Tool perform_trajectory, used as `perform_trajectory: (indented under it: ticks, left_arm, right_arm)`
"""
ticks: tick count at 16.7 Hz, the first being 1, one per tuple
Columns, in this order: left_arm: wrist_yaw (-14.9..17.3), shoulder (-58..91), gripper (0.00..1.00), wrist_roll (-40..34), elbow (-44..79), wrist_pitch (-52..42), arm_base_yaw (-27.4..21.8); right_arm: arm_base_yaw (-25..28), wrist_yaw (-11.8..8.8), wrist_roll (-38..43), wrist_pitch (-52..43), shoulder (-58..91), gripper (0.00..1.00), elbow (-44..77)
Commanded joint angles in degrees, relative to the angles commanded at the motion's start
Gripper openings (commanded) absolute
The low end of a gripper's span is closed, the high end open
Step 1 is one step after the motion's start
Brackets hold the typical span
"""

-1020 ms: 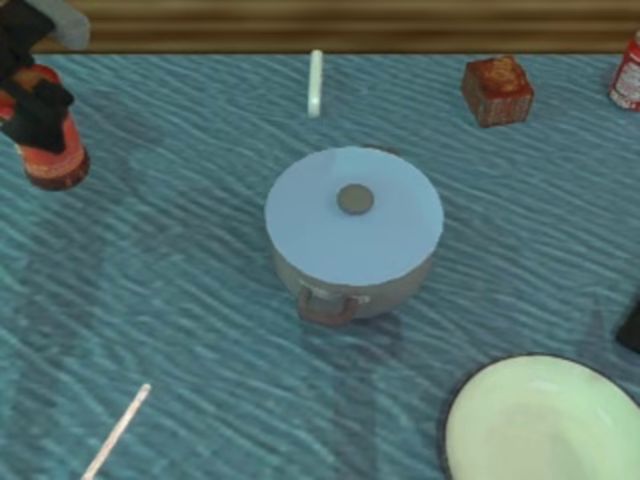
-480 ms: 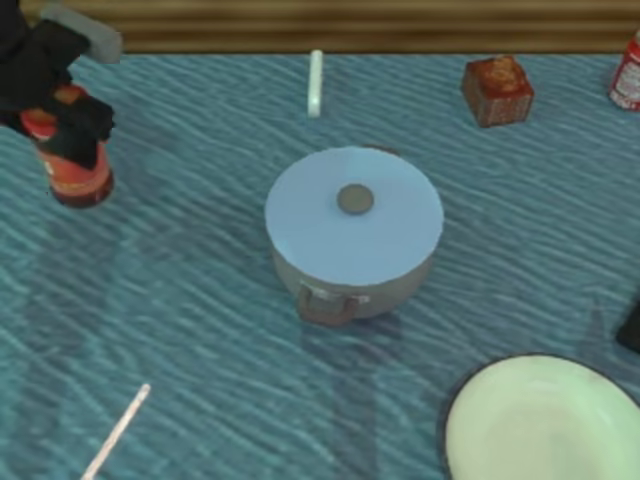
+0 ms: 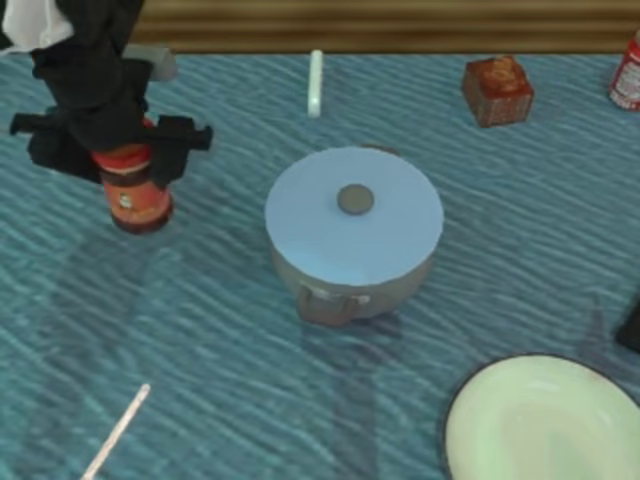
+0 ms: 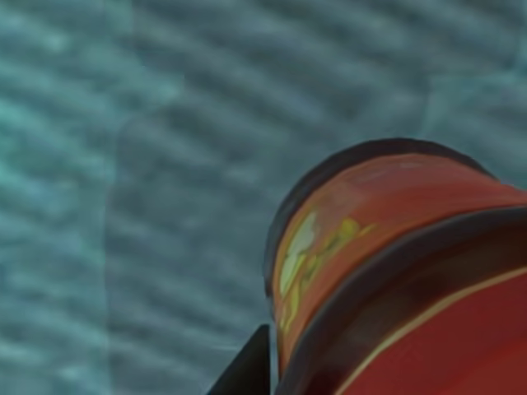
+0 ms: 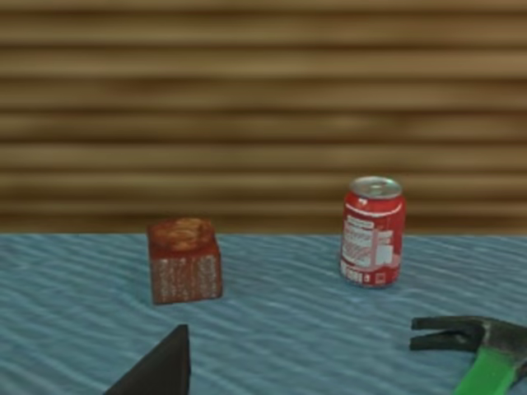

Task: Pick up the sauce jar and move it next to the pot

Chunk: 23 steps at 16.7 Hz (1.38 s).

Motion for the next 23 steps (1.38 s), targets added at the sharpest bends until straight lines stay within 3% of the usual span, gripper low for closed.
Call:
perform_trajectory:
  ticks: [5, 11, 17, 21, 23]
  left_arm:
    - [-2.72, -1.88, 0.0, -11.89, -5.88, 3.96, -4.27]
    - [-2.81, -1.64, 0.0, -12.31, -6.26, 4.28, -4.19]
    - [-2.76, 2.57, 0.0, -11.9, -10.42, 13.14, -4.02]
    - [-2.73, 2.95, 0.0, -11.91, -10.64, 13.59, -4.0]
    - [-2.73, 2.95, 0.15, -11.91, -10.64, 13.59, -4.0]
  right_arm:
    - [0.0, 0.0, 0.0, 0.0, 0.0, 1.0, 0.0]
    - [0.0, 0.0, 0.0, 0.0, 0.0, 1.0, 0.0]
    - [0.0, 0.0, 0.0, 0.0, 0.0, 1.0, 0.0]
    - [0.0, 0.0, 0.0, 0.0, 0.0, 1.0, 0.0]
    - [0.0, 0.0, 0.0, 0.0, 0.0, 1.0, 0.0]
